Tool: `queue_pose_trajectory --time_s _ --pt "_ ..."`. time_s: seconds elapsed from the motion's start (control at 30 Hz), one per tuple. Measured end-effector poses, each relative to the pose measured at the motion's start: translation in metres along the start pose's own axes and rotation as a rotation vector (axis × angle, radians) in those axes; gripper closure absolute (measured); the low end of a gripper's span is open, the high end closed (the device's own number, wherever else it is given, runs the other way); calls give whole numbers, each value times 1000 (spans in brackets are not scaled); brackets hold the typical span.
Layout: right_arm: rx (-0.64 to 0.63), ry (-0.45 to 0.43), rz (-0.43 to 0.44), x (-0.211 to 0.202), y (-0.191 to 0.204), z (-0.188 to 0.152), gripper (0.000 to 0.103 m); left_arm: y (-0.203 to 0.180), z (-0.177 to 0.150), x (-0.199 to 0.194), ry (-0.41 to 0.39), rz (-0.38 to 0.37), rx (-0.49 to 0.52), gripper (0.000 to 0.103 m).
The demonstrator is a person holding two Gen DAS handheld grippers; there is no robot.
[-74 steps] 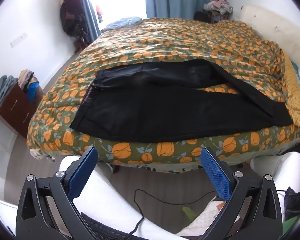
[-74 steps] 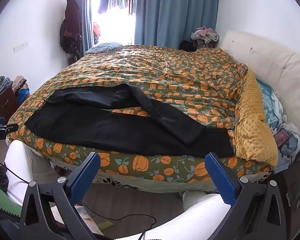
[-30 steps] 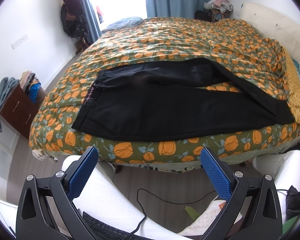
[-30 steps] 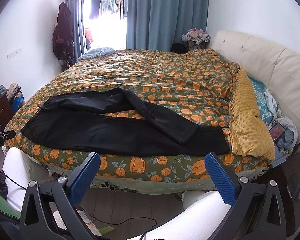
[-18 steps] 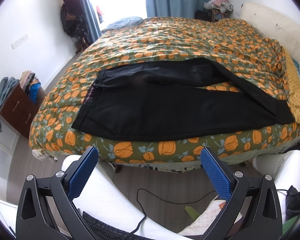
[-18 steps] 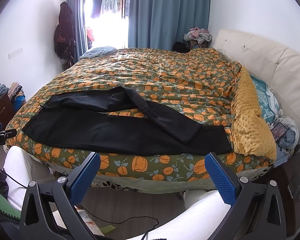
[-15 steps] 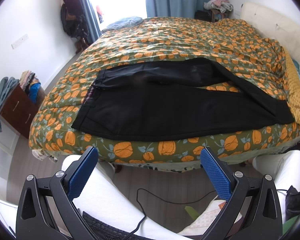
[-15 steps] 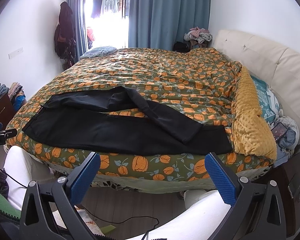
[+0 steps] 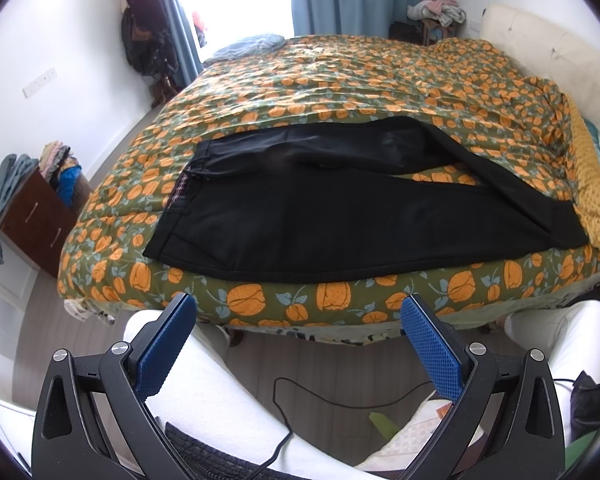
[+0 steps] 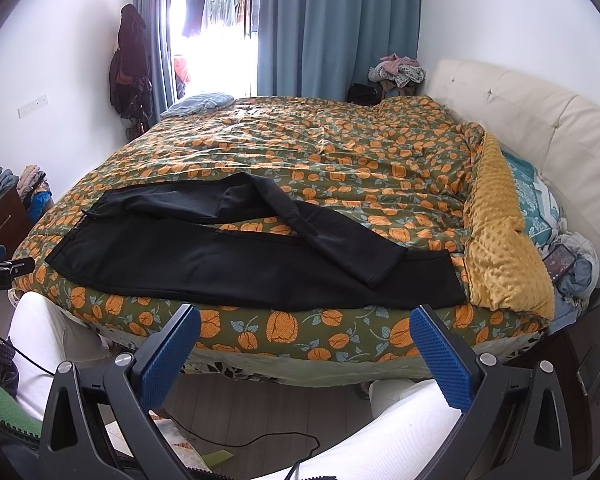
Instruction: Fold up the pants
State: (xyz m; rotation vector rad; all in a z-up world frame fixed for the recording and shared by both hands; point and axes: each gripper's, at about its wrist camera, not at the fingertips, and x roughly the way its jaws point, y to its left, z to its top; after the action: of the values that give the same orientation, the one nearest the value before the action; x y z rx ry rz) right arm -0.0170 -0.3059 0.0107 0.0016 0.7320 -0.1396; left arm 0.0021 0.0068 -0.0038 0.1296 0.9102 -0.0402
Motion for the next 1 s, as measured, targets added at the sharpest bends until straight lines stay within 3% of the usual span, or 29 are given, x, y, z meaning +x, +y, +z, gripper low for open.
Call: queue_pose_trajectory --time_s 1.0 --pt "1 1 11 -1 3 0 0 0 -1 -1 -1 1 1 1"
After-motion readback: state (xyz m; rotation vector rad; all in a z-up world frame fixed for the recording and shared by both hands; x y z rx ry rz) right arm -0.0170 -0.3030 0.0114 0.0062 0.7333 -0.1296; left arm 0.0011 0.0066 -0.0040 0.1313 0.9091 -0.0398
